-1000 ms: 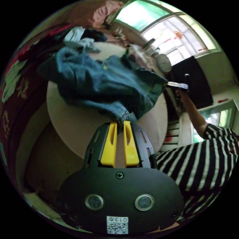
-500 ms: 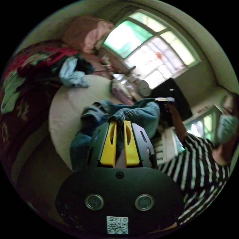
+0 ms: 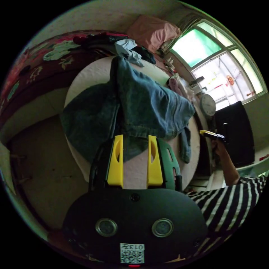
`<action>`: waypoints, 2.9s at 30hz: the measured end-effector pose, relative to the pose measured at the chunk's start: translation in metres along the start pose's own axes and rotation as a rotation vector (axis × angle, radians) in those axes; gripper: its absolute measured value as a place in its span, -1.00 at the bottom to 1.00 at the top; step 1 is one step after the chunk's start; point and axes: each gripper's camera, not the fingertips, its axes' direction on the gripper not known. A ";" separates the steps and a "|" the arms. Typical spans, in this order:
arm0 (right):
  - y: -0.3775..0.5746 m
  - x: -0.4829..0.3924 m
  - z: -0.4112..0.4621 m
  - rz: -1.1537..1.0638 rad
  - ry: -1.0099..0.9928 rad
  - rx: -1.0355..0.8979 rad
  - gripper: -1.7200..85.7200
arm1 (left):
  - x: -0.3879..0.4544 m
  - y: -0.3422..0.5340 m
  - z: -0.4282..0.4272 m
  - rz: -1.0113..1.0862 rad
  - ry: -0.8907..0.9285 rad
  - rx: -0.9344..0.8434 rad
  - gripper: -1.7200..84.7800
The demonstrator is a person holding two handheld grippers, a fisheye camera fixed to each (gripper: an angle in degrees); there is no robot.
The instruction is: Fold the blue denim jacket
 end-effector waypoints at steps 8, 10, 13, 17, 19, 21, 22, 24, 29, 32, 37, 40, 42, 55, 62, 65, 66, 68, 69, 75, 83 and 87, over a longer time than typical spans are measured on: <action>-0.021 -0.002 0.071 -0.014 -0.034 -0.123 -0.73 | 0.003 -0.038 0.039 -0.058 -0.059 -0.056 -0.59; -0.028 -0.010 0.077 -0.108 -0.007 -0.181 -0.86 | 0.007 -0.048 0.044 -0.072 -0.090 -0.084 -0.68; -0.034 -0.013 0.061 -0.232 0.135 -0.197 -0.90 | 0.009 -0.059 0.047 -0.046 -0.079 -0.099 -0.89; -0.040 0.016 0.017 -0.262 0.353 -0.117 -0.91 | 0.013 -0.061 0.023 0.004 0.112 -0.045 -0.93; -0.045 0.042 -0.011 -0.215 0.427 -0.037 -0.91 | 0.027 -0.054 -0.002 0.118 0.258 0.018 -0.93; -0.049 0.062 -0.021 -0.144 0.447 0.009 -0.90 | 0.042 -0.044 -0.025 0.230 0.395 0.032 -0.94; -0.051 0.077 -0.021 -0.088 0.423 0.010 -0.89 | 0.052 -0.034 -0.036 0.297 0.462 0.028 -0.94; -0.047 0.096 -0.020 -0.006 0.353 0.013 -0.87 | 0.061 -0.016 -0.036 0.328 0.589 -0.022 -0.94; -0.011 0.090 -0.021 0.022 0.080 0.118 -0.71 | 0.064 0.063 0.070 0.226 0.570 -0.520 -0.93; 0.010 0.082 -0.007 0.096 -0.093 0.159 -0.57 | 0.040 0.089 0.092 0.121 0.586 -0.580 -0.91; 0.025 0.079 0.017 0.171 -0.166 0.181 -0.54 | -0.016 0.076 0.037 0.003 0.446 -0.343 -0.78; 0.008 0.087 0.038 0.205 -0.226 0.159 -0.56 | -0.024 0.053 0.047 -0.061 0.354 -0.297 -0.65; -0.009 0.081 0.056 0.179 -0.203 0.083 -0.63 | -0.016 0.038 0.069 -0.085 0.330 -0.295 -0.64; 0.023 -0.009 -0.046 -0.029 -0.049 -0.072 -0.91 | 0.056 0.012 0.089 0.158 0.189 -0.425 -0.96; 0.040 -0.004 -0.015 -0.083 0.019 -0.398 -0.80 | 0.008 0.009 0.014 0.038 0.164 -0.170 -0.86; -0.012 -0.011 -0.074 -0.128 0.073 -0.069 -0.73 | -0.019 -0.032 -0.012 -0.002 0.123 -0.027 -0.76; -0.042 -0.018 -0.084 -0.162 0.069 0.051 -0.71 | -0.021 -0.043 -0.013 0.002 0.113 -0.013 -0.74; -0.095 -0.035 -0.077 -0.223 0.037 0.169 -0.68 | -0.022 -0.093 -0.005 0.028 0.080 0.001 -0.67; -0.136 -0.049 -0.060 -0.262 -0.011 0.186 -0.66 | -0.022 -0.106 0.001 0.032 0.080 -0.004 -0.66; -0.323 -0.146 0.062 -0.455 -0.139 0.028 -0.60 | 0.002 -0.200 0.069 0.031 0.199 -0.094 -0.56; -0.407 -0.213 0.152 -0.530 -0.091 -0.292 -0.70 | 0.011 -0.228 0.105 -0.073 0.162 -0.146 -0.88; -0.388 -0.250 0.117 -0.664 -0.015 -0.209 -0.89 | 0.043 -0.219 0.082 0.024 0.150 -0.054 -0.91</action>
